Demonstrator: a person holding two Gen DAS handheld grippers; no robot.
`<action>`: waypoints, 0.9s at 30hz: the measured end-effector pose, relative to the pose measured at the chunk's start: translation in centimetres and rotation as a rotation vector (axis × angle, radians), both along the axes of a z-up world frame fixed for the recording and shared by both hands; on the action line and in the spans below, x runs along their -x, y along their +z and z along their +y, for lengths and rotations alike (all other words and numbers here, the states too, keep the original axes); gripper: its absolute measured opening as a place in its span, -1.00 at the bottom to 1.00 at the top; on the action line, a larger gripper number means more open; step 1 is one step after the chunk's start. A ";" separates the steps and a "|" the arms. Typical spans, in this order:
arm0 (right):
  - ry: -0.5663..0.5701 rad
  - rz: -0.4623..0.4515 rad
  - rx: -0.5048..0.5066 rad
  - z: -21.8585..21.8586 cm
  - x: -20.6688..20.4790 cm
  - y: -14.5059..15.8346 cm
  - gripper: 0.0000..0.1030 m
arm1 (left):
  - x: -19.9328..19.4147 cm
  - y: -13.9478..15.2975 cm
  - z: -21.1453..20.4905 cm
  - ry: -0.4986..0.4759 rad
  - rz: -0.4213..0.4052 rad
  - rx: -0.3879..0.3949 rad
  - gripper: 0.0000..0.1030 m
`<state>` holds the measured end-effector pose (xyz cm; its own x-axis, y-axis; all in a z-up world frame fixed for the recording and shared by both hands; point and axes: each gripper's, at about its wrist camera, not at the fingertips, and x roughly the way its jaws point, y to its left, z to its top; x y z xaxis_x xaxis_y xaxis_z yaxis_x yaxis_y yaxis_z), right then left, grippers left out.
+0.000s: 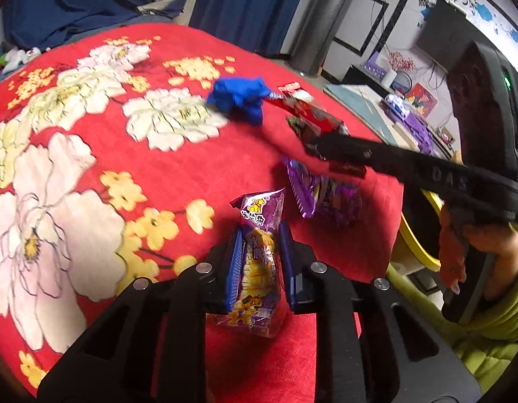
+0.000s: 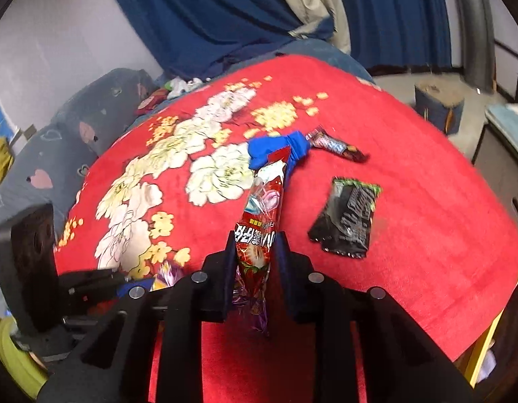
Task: Collect trash
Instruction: 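Carry both wrappers over the yellow-rimmed bin with both tools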
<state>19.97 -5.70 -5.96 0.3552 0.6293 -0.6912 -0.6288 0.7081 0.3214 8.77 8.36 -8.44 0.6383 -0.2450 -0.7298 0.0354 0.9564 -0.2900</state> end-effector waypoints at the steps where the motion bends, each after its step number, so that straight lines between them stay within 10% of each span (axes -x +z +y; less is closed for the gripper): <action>1: 0.005 -0.023 0.001 0.0 0.3 0.3 -0.58 | 0.1 0.3 0.1 0.007 -0.012 0.003 -0.70; 27: -0.090 -0.233 -0.036 -6.3 2.9 5.2 -0.66 | 0.8 5.7 -4.4 -0.043 -0.217 -0.019 -0.70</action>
<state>17.09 -12.02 -0.75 0.5580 0.6108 -0.5617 -0.6236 0.7553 0.2018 8.02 3.92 -2.71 0.7703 -0.2634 -0.5807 0.1363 0.9577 -0.2535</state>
